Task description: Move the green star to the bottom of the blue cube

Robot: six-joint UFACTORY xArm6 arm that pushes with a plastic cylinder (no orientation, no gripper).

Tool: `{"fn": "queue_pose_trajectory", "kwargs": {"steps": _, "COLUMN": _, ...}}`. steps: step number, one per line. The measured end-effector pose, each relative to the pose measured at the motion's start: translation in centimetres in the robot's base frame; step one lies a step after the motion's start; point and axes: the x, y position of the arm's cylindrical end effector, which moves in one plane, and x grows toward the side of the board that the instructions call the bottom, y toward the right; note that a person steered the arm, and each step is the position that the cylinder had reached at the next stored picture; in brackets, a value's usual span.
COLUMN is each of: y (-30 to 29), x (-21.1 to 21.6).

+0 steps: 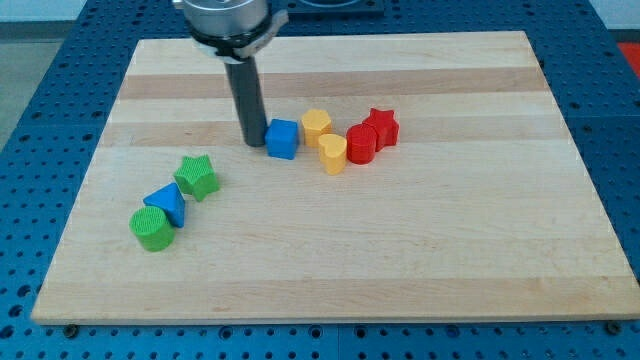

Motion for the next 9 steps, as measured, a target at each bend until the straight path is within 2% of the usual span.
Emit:
{"fn": "queue_pose_trajectory", "kwargs": {"steps": 1, "y": 2.0, "x": 0.0}}
{"fn": "queue_pose_trajectory", "kwargs": {"steps": 2, "y": 0.7, "x": -0.1}}
{"fn": "queue_pose_trajectory", "kwargs": {"steps": 4, "y": -7.1, "x": 0.1}}
{"fn": "queue_pose_trajectory", "kwargs": {"steps": 6, "y": -13.3, "x": 3.4}}
{"fn": "queue_pose_trajectory", "kwargs": {"steps": 7, "y": -14.8, "x": 5.5}}
{"fn": "queue_pose_trajectory", "kwargs": {"steps": 9, "y": -13.3, "x": 7.4}}
